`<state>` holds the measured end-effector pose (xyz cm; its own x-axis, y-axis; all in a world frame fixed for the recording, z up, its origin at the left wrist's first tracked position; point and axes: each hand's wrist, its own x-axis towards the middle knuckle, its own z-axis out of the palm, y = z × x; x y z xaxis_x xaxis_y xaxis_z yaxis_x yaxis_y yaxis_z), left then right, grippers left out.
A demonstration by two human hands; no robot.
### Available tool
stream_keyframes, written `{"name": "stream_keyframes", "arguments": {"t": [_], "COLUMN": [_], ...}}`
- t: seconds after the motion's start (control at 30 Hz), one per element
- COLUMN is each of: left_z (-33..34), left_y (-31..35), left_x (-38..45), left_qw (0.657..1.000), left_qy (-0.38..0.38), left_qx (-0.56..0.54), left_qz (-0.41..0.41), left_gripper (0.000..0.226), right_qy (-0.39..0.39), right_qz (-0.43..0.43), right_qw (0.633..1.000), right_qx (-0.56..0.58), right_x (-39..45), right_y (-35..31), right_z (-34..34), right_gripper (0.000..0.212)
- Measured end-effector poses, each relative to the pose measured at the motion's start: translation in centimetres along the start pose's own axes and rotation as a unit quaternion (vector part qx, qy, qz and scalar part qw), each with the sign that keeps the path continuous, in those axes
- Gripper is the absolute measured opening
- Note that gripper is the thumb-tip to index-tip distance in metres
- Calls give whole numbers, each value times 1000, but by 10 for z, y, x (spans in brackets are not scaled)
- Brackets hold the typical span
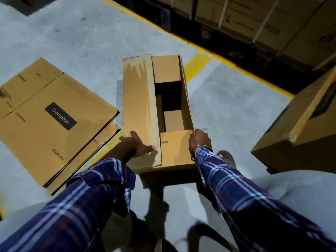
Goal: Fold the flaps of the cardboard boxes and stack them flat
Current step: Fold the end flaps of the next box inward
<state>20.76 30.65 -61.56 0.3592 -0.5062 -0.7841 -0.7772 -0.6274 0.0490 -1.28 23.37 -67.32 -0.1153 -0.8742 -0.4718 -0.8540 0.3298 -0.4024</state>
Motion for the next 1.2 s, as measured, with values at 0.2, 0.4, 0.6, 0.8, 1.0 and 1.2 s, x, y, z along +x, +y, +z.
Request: {"name": "stream_keyframes", "arguments": {"t": [0.2, 0.4, 0.6, 0.8, 1.0, 1.2], "left_z": [8, 20, 41, 59, 31, -38], "left_y": [16, 18, 37, 56, 30, -29], "left_x": [-3, 9, 0, 1, -21, -64], "left_qw": [998, 993, 974, 954, 964, 967], "left_qy": [24, 33, 118, 163, 106, 48], "left_qx": [-58, -100, -162, -201, -232, -233], "left_qz": [-7, -44, -105, -149, -74, 92], "left_gripper": [137, 165, 157, 140, 120, 16], "right_qy": [13, -21, -138, -152, -127, -243], "right_qz": [5, 22, 3, -152, -309, -294], "right_qw": [999, 997, 990, 974, 916, 890], "right_qx": [29, 67, 25, -70, -223, -249], "right_x": [4, 1, -20, -63, -137, -165], "right_y": [2, 1, -6, -54, -72, -41], "right_z": [4, 4, -23, -92, -154, -179], "right_gripper": [37, 46, 56, 53, 56, 67]}}
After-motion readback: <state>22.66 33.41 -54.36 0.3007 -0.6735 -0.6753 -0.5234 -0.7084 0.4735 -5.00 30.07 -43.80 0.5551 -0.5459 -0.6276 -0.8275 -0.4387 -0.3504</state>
